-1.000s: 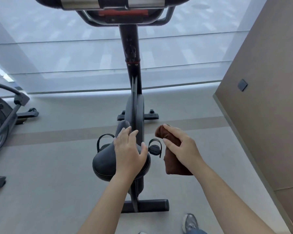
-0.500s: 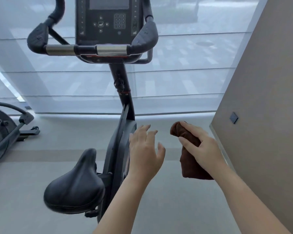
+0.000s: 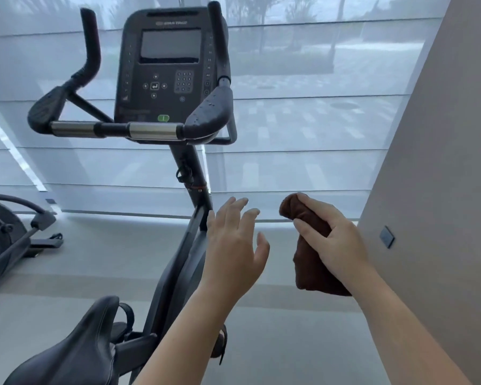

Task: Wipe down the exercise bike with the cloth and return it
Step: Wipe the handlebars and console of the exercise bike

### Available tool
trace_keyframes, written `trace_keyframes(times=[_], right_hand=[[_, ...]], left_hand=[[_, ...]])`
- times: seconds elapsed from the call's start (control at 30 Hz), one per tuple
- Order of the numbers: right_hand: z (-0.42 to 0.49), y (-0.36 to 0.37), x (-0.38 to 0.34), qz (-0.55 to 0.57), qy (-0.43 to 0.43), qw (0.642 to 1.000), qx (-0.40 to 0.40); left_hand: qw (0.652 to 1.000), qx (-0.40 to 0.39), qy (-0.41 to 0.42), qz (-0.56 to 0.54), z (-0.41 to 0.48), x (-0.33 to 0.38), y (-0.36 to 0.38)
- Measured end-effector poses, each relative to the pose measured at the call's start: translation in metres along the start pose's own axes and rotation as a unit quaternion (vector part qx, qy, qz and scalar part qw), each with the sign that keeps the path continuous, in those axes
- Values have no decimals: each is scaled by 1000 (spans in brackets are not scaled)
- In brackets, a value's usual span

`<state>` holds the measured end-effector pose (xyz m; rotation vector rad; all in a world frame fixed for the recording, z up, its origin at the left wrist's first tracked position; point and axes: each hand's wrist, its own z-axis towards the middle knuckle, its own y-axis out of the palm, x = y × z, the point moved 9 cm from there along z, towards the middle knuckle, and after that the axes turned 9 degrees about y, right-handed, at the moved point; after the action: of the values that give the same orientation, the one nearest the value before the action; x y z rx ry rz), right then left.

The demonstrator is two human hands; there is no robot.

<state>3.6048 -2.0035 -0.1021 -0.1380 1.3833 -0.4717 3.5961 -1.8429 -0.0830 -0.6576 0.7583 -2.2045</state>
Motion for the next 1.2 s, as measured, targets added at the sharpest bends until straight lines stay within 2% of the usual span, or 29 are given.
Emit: trace_keyframes(times=[0.27,0.4,0.77,1.03,1.2], right_hand=[[118,44,-23,1,-41,999,-8],[172,65,-39,7,-50,999,-2],[290,76,-78,22,-131,991,-18],[356,92,-143,-35,-283,956,-68],[373,131,-174,-139,-343,922,-117]], left_hand=[[999,47,-10,18,92,-93,9],[997,57,13,44,130,-130,7],[991,58,-12,121,197,-181,12],[982,77,-63,161,212,-204,-3],[980,26,-82,182,206,-223,-3]])
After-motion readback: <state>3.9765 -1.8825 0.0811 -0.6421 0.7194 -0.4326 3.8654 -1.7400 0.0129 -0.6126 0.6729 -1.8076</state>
